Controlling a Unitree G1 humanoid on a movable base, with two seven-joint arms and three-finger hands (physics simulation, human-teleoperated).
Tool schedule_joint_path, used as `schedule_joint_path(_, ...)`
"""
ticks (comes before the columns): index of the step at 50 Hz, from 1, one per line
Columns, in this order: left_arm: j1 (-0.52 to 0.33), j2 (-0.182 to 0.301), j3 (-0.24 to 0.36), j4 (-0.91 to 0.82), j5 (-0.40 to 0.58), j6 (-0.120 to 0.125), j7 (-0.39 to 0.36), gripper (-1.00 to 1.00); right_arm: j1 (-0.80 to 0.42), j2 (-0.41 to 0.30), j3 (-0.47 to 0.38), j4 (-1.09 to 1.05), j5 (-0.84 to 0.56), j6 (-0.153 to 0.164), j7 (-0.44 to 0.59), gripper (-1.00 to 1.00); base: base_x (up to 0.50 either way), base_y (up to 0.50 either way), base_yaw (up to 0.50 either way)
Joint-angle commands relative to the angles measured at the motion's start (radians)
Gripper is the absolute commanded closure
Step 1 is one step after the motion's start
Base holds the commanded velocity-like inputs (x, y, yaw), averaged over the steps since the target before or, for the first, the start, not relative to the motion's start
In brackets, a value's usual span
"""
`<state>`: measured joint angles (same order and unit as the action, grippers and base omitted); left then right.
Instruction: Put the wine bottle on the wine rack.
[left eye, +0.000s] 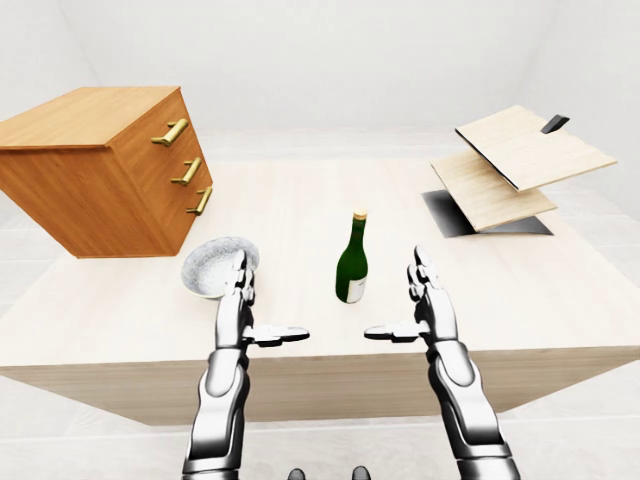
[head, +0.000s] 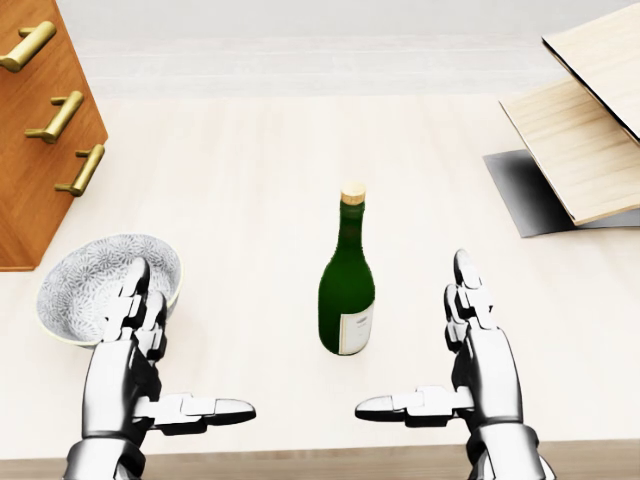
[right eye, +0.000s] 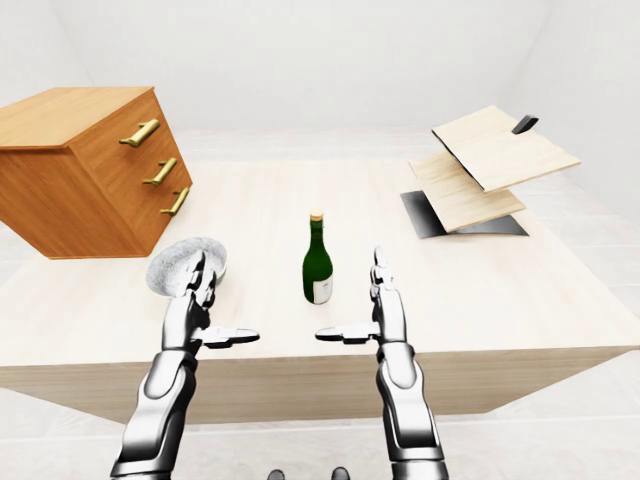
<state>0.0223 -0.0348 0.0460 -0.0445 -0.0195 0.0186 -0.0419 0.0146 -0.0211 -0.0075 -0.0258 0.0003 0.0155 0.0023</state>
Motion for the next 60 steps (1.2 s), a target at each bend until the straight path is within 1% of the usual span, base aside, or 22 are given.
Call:
schedule_joint_path(1,-0.008,0.019,0.020,0.010,0.037,-0.024,-0.009,-1.00,-0.011,-0.012,-0.023,0.010,0.034,-0.011,0.021,-1.00,0.00,0.00,0.00)
schedule_joint_path(2,-0.015,0.022,0.025,0.027,0.043,-0.062,0.018,-1.00,-0.006,-0.010,-0.025,0.000,0.034,-0.010,0.022,-1.00,0.00,0.00,0.00)
schedule_joint_path(6,-0.015,0.028,0.019,0.029,0.037,-0.064,0.025,-1.00,-0.006,-0.007,-0.027,-0.001,0.031,-0.010,0.025,-1.00,0.00,0.00,0.00)
schedule_joint_path(7,-0.008,0.030,0.034,-0.028,0.007,-0.024,0.030,-1.00,0.011,-0.004,-0.023,-0.039,0.028,0.000,0.025,-1.00,0.00,0.00,0.00)
schedule_joint_path(8,-0.002,0.032,0.032,-0.060,-0.006,0.005,0.031,-1.00,0.013,-0.003,-0.021,-0.043,0.022,0.003,0.026,-1.00,0.00,0.00,0.00)
schedule_joint_path(9,0.005,0.034,0.028,-0.092,-0.017,0.028,0.027,-1.00,0.014,-0.002,-0.020,-0.046,0.018,0.002,0.024,-1.00,0.00,0.00,0.00)
schedule_joint_path(10,0.014,0.036,0.024,-0.118,-0.018,0.040,0.030,-1.00,0.016,-0.001,-0.020,-0.050,0.014,0.002,0.023,-1.00,0.00,0.00,0.00)
schedule_joint_path(11,0.024,0.038,0.018,-0.152,-0.020,0.057,0.030,-1.00,0.016,0.000,-0.021,-0.054,0.014,0.004,0.025,-1.00,0.00,0.00,0.00)
schedule_joint_path(13,0.040,0.040,0.009,-0.199,-0.022,0.069,0.028,-1.00,0.019,0.001,-0.022,-0.062,0.012,0.004,0.026,-1.00,0.00,0.00,0.00)
schedule_joint_path(17,0.055,0.043,0.003,-0.237,-0.019,0.069,0.028,-1.00,0.023,0.003,-0.025,-0.077,0.014,0.012,0.028,-1.00,0.00,0.00,0.00)
schedule_joint_path(19,0.072,0.045,0.002,-0.284,-0.027,0.069,0.020,-1.00,0.033,0.003,-0.023,-0.109,0.012,0.027,0.029,-1.00,0.00,0.00,0.00)
schedule_joint_path(20,0.075,0.045,0.003,-0.294,-0.029,0.069,0.019,-1.00,0.034,0.004,-0.023,-0.114,0.011,0.029,0.029,-1.00,0.00,0.00,0.00)
schedule_joint_path(24,0.094,0.045,0.004,-0.372,-0.042,0.069,0.012,-1.00,0.045,0.003,-0.022,-0.159,0.006,0.054,0.032,-1.00,0.00,0.00,0.00)
schedule_joint_path(26,0.097,0.045,0.002,-0.385,-0.039,0.069,0.012,-1.00,0.046,0.004,-0.022,-0.166,0.005,0.058,0.033,-1.00,0.00,0.00,0.00)
schedule_joint_path(27,0.104,0.044,0.002,-0.422,-0.041,0.069,0.012,-1.00,0.051,0.004,-0.021,-0.183,0.004,0.068,0.033,-1.00,0.00,0.00,0.00)
schedule_joint_path(28,0.104,0.044,0.002,-0.423,-0.041,0.069,0.012,-1.00,0.051,0.005,-0.021,-0.184,0.004,0.068,0.034,-1.00,0.00,0.00,0.00)
schedule_joint_path(29,0.113,0.044,0.001,-0.480,-0.045,0.069,0.013,-1.00,0.055,0.005,-0.018,-0.206,0.002,0.072,0.035,-1.00,0.00,0.00,0.00)
schedule_joint_path(31,0.116,0.042,0.004,-0.531,-0.052,0.069,0.014,-1.00,0.057,0.007,-0.018,-0.224,0.001,0.072,0.035,-1.00,0.00,0.00,0.00)
schedule_joint_path(35,0.113,0.042,0.007,-0.562,-0.045,0.069,0.018,-1.00,0.062,0.008,-0.012,-0.251,0.000,0.072,0.041,-1.00,0.00,0.00,0.00)
schedule_joint_path(45,0.115,0.035,0.023,-0.547,-0.056,0.069,0.014,-1.00,0.064,0.010,-0.017,-0.296,0.011,0.072,0.049,-1.00,0.00,0.00,0.00)
schedule_joint_path(56,0.108,0.031,0.031,-0.526,-0.067,0.069,0.017,-1.00,0.062,0.015,-0.010,-0.309,0.014,0.072,0.050,-1.00,-0.03,-0.45,0.00)
schedule_joint_path(60,0.108,0.032,0.032,-0.524,-0.067,0.069,0.019,-1.00,0.064,0.015,-0.008,-0.307,0.013,0.072,0.049,-1.00,-0.27,-0.38,0.00)
